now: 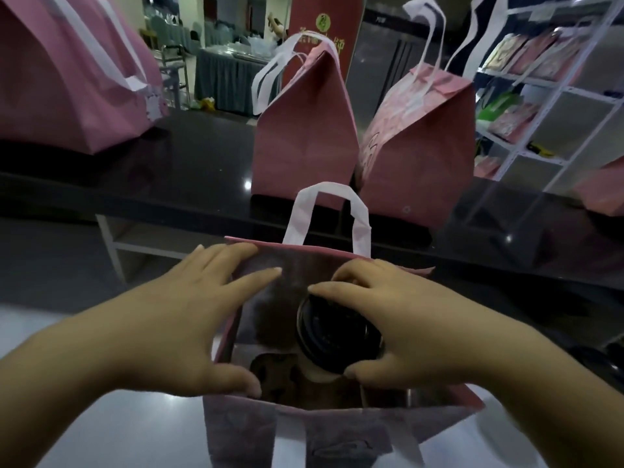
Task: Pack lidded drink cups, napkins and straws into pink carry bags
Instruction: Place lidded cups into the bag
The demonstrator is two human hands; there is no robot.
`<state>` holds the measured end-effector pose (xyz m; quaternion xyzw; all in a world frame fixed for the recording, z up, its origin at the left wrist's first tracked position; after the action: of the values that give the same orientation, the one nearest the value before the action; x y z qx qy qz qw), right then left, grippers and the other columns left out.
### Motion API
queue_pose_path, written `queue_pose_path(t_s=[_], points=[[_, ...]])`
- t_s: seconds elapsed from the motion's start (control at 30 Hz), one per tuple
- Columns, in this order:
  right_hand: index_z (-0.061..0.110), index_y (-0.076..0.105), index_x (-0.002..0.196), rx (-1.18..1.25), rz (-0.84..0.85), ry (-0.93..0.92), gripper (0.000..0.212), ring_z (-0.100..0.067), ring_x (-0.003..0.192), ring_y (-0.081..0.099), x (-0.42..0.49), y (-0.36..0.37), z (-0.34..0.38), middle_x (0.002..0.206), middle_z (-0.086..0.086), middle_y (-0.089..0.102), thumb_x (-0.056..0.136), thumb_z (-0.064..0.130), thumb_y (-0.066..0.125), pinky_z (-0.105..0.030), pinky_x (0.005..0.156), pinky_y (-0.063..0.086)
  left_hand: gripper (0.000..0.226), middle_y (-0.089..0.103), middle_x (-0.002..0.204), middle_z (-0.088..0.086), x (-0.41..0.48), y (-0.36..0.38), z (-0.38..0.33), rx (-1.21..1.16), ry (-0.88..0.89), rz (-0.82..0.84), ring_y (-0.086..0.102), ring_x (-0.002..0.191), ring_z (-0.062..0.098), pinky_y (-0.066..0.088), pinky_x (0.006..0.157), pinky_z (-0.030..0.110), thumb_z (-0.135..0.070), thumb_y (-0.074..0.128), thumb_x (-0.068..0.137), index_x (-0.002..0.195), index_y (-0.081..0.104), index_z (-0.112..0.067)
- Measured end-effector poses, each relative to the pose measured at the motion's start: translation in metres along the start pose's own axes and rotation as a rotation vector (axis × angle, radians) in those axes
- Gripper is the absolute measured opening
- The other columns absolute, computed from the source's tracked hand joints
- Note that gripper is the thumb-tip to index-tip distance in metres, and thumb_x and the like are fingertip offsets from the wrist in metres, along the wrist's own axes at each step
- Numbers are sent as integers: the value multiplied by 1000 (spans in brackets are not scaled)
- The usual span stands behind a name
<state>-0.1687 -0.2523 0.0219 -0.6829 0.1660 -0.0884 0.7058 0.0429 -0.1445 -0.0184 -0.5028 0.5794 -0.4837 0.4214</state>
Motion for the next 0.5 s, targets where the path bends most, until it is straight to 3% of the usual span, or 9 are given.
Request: queue_pose_path(t_s=[0.13,0.27,0.43,0.5], points=[[46,18,136,24,93,-21,81,-11,112,41,22,9,9,130,13,35,70,62,63,-29,89,48,112,-45,123,-38,-2,0,-3,-18,0,9,-39,113,-17,-6,108,26,-98,32,40,119,-37,-60],[41,24,134,-6,122,-26,80,-14,106,46,37,24,12,125,7,41,69,58,68,-30,84,48,114,-46,121,-38,-4,0,-5,-18,1,12,-42,106,-21,-9,105,24,-98,32,43,121,-39,-55],[36,27,136,-114,134,27,79,-18,104,48,42,35,3,125,2,44,71,56,67,-28,81,45,106,-36,127,-40,-3,-1,-4,-45,-2,-10,-36,110,-22,-5,106,23,-97,28,45,119,-37,-59],[39,26,136,-90,112,33,79,-15,107,47,39,30,0,127,6,43,71,61,65,-25,82,45,96,-16,137,-35,-2,-2,-4,-82,7,-79,-10,121,-17,15,106,20,-95,28,50,122,-26,-64]])
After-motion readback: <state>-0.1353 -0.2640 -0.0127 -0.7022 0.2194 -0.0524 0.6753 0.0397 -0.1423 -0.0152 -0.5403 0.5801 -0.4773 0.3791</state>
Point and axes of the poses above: each hand's wrist, its own x-axis towards the middle knuckle, its own y-axis out of the palm, z = x × y, the point moved 2 cm from there along x, towards the middle knuckle
